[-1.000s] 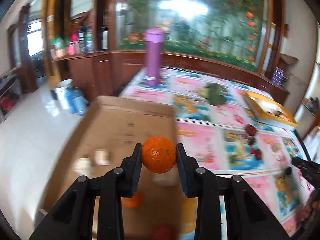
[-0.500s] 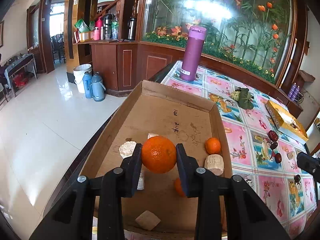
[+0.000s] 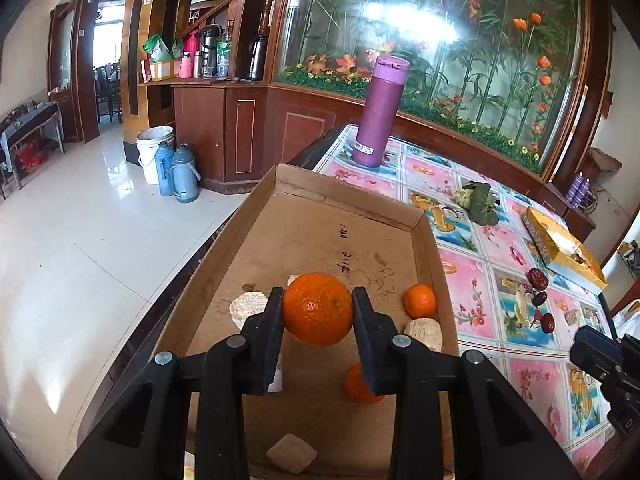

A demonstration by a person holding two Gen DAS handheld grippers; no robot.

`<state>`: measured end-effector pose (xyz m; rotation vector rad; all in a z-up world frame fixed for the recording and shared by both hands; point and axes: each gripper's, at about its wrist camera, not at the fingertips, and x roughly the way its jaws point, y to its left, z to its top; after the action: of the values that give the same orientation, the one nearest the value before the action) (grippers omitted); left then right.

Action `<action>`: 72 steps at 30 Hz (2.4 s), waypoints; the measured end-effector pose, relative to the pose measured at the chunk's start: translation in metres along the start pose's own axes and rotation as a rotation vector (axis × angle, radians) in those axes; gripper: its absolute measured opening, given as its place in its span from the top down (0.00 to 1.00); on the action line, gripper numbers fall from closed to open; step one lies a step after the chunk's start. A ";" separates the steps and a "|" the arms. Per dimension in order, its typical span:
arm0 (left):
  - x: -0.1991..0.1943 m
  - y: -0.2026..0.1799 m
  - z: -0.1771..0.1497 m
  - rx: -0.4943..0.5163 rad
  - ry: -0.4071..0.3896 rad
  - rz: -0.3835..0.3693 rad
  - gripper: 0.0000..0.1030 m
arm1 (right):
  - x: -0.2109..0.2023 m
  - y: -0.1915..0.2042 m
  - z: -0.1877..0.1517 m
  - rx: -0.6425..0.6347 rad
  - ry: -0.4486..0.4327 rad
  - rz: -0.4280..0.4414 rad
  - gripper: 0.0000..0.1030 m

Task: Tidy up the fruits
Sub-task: 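Carry the orange and chestnut over the cardboard box, then open both tools to drop the orange and chestnut into the box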

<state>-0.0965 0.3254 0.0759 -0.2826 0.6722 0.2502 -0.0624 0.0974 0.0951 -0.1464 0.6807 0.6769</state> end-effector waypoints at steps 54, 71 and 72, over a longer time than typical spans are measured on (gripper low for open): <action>0.096 0.011 0.053 0.004 0.257 0.032 0.69 | 0.109 0.058 0.045 -0.058 0.172 0.151 0.79; 0.060 0.015 0.057 -0.053 0.169 -0.004 0.36 | 0.135 0.067 0.050 -0.065 0.142 0.122 0.53; 0.050 0.012 0.058 -0.047 0.147 0.028 0.25 | 0.129 0.064 0.050 -0.057 0.131 0.122 0.53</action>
<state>-0.0293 0.3624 0.0846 -0.3386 0.8162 0.2739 -0.0016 0.2326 0.0593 -0.2044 0.8008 0.8091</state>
